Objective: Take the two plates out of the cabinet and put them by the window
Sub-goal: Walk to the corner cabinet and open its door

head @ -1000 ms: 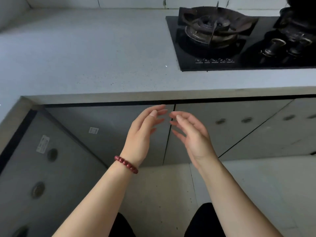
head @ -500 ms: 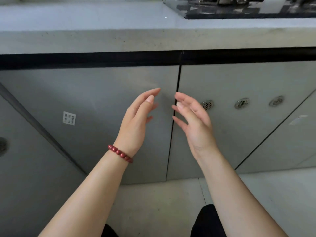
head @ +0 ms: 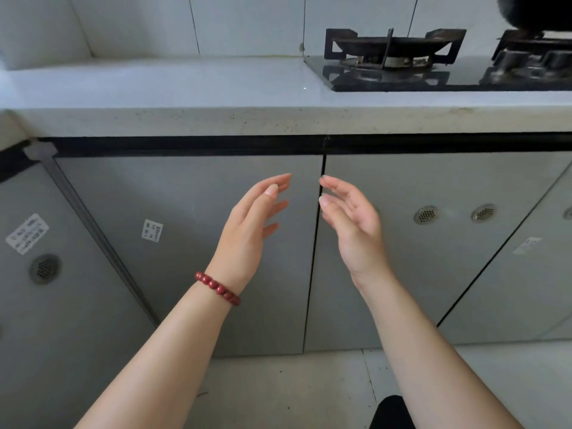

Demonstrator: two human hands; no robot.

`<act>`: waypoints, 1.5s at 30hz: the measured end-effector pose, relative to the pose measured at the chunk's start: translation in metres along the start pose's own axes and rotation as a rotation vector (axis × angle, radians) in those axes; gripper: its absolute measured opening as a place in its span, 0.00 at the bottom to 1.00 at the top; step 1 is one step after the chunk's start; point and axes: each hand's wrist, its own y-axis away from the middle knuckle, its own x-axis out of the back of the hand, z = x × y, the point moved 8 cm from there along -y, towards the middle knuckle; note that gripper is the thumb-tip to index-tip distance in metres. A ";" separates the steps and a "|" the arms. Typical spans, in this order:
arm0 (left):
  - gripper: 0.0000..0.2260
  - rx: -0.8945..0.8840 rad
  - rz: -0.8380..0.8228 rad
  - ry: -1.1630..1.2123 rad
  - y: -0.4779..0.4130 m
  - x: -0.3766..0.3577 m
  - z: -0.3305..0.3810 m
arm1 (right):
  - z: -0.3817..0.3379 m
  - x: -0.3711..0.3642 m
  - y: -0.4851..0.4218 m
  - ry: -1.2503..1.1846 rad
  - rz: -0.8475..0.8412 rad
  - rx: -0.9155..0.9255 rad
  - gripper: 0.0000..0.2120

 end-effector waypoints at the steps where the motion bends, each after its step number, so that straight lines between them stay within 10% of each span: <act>1: 0.15 -0.003 -0.002 -0.004 0.000 0.000 0.003 | -0.003 -0.001 -0.001 0.013 -0.006 0.024 0.14; 19: 0.16 -0.117 0.029 -0.191 -0.011 0.007 0.026 | -0.027 -0.029 -0.028 0.939 -0.118 0.395 0.24; 45: 0.15 -0.203 0.074 -0.159 -0.005 0.019 0.030 | -0.036 -0.028 -0.005 1.020 -0.001 0.466 0.23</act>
